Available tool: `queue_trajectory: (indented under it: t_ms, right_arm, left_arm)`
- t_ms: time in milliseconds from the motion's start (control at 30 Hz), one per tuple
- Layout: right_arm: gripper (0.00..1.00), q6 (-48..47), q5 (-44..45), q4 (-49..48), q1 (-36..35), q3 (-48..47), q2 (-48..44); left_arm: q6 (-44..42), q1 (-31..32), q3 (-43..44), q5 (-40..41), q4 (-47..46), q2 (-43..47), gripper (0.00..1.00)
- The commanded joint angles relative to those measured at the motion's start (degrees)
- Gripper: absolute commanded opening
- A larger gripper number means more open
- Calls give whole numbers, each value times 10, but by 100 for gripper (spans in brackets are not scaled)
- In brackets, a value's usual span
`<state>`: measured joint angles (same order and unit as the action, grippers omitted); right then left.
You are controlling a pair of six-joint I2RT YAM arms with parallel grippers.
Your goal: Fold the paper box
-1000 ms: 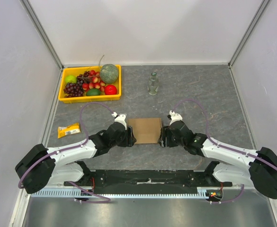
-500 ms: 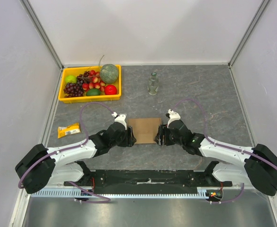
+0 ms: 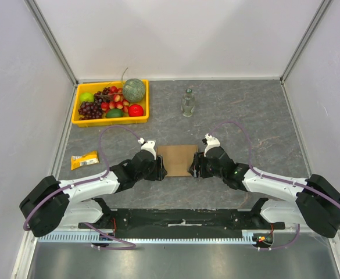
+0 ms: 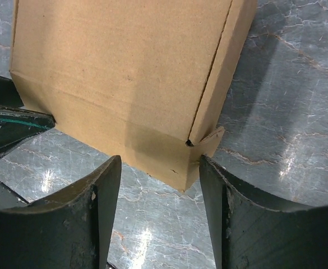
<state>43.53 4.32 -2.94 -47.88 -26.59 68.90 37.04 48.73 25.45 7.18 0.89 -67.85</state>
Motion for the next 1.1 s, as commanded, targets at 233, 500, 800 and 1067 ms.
queue_trajectory:
  t_ms: [233, 500, 800, 1067]
  right_arm:
    - [61, 16, -32, -33, 2, 0, -4]
    - [57, 28, -41, -47, 5, 2, -2]
    - [52, 42, -63, -67, 11, 14, -3]
    - [49, 54, -78, -89, 16, 23, -2]
  left_arm:
    - [-20, 2, 22, -2, -14, -6, 57]
    - [-20, 1, 24, -6, -15, -6, 57]
    - [-19, 2, 21, -9, -17, -6, 57]
    - [-19, 3, 24, -12, -19, -6, 56]
